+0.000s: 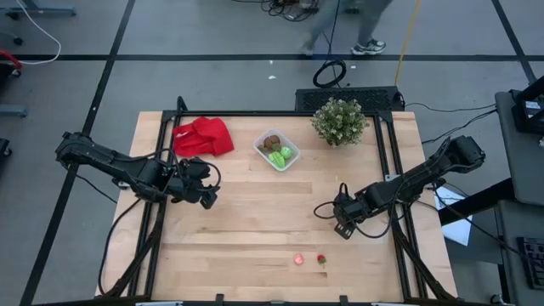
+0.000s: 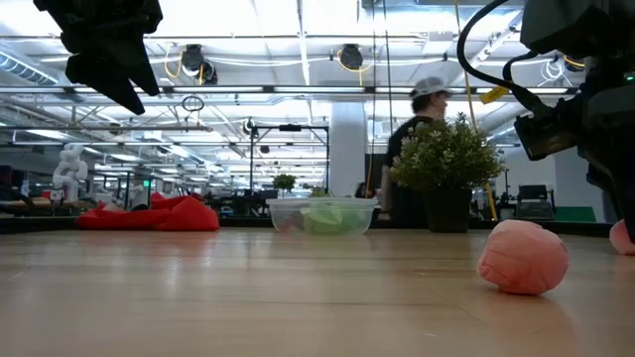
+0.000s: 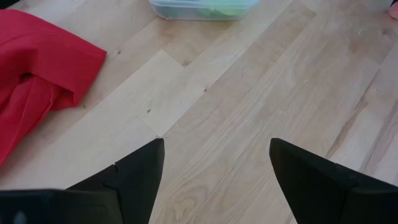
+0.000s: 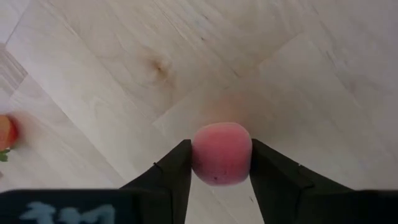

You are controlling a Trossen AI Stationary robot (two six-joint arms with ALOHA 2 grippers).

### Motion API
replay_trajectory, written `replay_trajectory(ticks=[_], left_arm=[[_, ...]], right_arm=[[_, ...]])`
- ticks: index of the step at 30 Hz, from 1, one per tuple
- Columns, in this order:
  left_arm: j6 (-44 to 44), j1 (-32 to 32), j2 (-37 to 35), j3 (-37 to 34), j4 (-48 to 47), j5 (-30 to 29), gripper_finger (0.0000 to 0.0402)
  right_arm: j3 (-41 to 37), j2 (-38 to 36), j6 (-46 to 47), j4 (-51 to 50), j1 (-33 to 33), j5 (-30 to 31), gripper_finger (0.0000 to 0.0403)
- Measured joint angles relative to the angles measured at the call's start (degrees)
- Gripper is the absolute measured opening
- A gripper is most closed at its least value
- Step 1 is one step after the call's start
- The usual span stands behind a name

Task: Pick and placing Produce into tupperware
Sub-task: Put the top pink peach into the transparent bin

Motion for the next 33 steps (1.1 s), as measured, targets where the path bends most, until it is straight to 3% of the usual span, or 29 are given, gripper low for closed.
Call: replay_trajectory(ticks=[17, 33], left_arm=[[0.15, 0.02, 0.02, 0.0, 0.0, 0.02, 0.0296], [0.35, 0.02, 0.02, 0.0, -0.02, 0.02, 0.0296]], right_arm=[[0.22, -0.24, -1.62, 3.8, -2.31, 0.0, 0.0132], [13.73, -0.24, -22.62, 1.77, -15.68, -0.9, 0.0132]])
